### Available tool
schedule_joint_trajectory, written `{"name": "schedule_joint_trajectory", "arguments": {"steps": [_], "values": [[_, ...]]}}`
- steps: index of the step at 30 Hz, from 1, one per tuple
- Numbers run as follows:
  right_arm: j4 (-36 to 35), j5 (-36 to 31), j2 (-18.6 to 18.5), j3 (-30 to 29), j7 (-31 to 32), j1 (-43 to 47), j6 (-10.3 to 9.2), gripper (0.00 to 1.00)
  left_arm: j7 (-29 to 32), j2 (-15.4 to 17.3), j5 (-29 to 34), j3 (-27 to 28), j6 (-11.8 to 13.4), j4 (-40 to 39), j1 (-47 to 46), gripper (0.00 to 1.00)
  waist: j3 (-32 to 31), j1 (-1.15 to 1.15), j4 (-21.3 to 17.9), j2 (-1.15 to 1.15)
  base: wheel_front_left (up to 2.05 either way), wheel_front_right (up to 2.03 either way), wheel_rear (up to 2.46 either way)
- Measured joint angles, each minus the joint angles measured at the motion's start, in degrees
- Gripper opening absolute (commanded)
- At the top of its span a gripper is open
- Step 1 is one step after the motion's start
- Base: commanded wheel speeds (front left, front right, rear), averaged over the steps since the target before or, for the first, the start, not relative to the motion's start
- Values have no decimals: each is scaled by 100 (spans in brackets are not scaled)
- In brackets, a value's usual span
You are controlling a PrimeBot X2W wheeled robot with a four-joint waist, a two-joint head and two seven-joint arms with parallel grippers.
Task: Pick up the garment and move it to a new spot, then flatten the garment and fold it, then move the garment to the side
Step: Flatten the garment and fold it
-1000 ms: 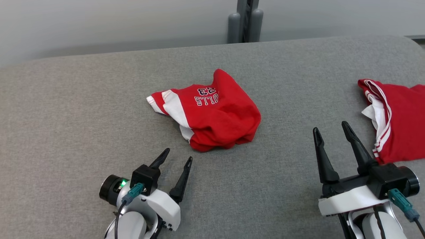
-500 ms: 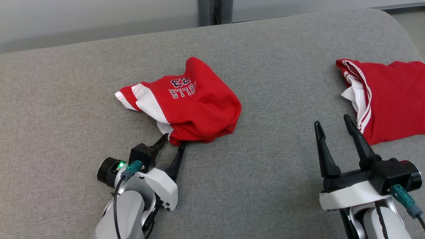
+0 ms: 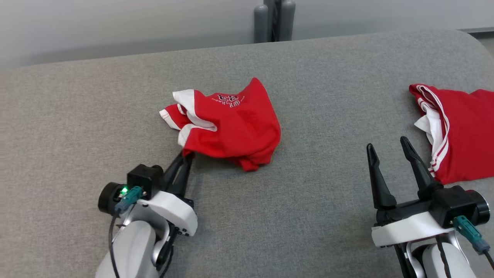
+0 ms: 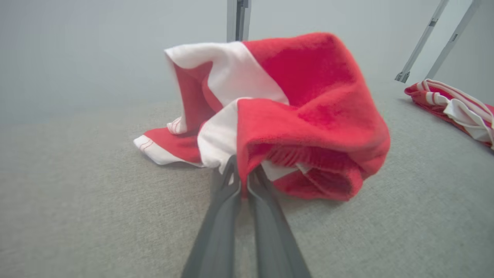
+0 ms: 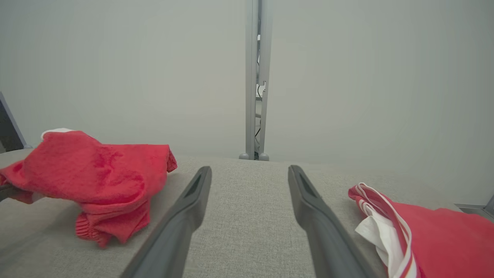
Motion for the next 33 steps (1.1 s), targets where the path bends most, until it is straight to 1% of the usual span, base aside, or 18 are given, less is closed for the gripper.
{"name": "schedule_joint_trajectory", "arguments": {"steps": [4,11,12,15,18,20,23,25,27,31,33], "values": [[52,45,2,63,0,26,0,100,-1,171,-87,494,212,-523,49,0,-191,0,150,0,0,0,0],[136,134,1,131,0,74,0,100,-1,428,-144,1414,557,-1697,31,0,-489,0,312,0,0,0,0],[136,134,1,131,0,74,0,100,-1,428,-144,1414,557,-1697,31,0,-489,0,312,0,0,0,0],[164,159,3,218,0,84,0,100,-1,456,-113,1634,644,-2153,-85,0,-549,0,293,0,0,0,0],[167,196,2,240,0,79,0,100,-2,420,12,1656,693,-2493,-288,0,-566,0,218,0,0,0,0],[167,223,2,264,0,75,0,100,-11,380,146,1521,687,-2596,-435,0,-565,0,151,0,0,0,0],[170,240,3,334,0,66,0,100,90,277,382,973,488,-2424,-546,0,-548,0,23,0,0,0,0],[171,259,3,382,0,44,0,100,189,204,531,568,320,-2210,-580,0,-524,0,-82,0,0,0,0],[166,287,2,404,0,-6,0,100,235,110,573,238,212,-1953,-591,0,-482,0,-193,0,0,0,0],[157,313,2,427,0,-51,0,100,186,-13,751,-472,98,-1374,-582,0,-363,0,-437,0,0,0,0],[145,334,1,437,0,-120,0,100,143,-52,772,-781,90,-1110,-577,0,-291,0,-567,0,0,0,0]]}}
